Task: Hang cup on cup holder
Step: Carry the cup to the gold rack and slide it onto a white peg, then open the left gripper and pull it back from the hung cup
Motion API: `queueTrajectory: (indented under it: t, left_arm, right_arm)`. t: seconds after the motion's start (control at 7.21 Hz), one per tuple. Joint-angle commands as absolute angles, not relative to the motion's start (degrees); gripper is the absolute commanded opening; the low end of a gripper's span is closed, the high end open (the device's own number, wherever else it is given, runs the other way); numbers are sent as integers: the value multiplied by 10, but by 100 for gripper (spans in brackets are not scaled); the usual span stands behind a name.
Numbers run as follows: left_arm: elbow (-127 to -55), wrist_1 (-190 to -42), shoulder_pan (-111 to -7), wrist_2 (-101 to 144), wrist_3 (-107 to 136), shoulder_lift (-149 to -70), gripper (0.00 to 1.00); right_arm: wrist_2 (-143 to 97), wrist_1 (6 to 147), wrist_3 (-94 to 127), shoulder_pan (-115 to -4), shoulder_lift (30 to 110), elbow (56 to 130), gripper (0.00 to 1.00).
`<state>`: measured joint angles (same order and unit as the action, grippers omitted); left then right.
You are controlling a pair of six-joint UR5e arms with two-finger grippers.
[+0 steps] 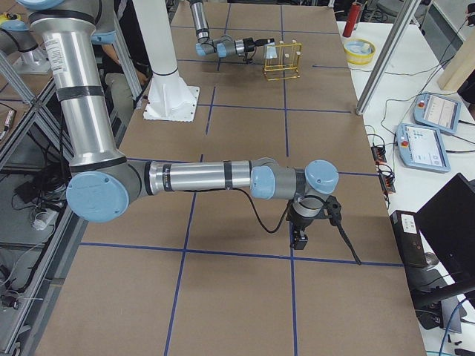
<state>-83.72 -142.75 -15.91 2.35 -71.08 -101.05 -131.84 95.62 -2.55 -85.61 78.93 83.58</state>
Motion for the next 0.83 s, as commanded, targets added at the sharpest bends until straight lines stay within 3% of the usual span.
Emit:
queueTrajectory:
  t: [0.0, 0.69]
  left_arm:
    - [-868, -1433, -162, 24, -711, -1003, 100]
    - [-1012, -1502, -164, 26, -709, -861, 100]
  right_arm:
    - [-1318, 956, -25, -856, 789, 836, 100]
    - [-1318, 956, -25, -856, 789, 836, 100]
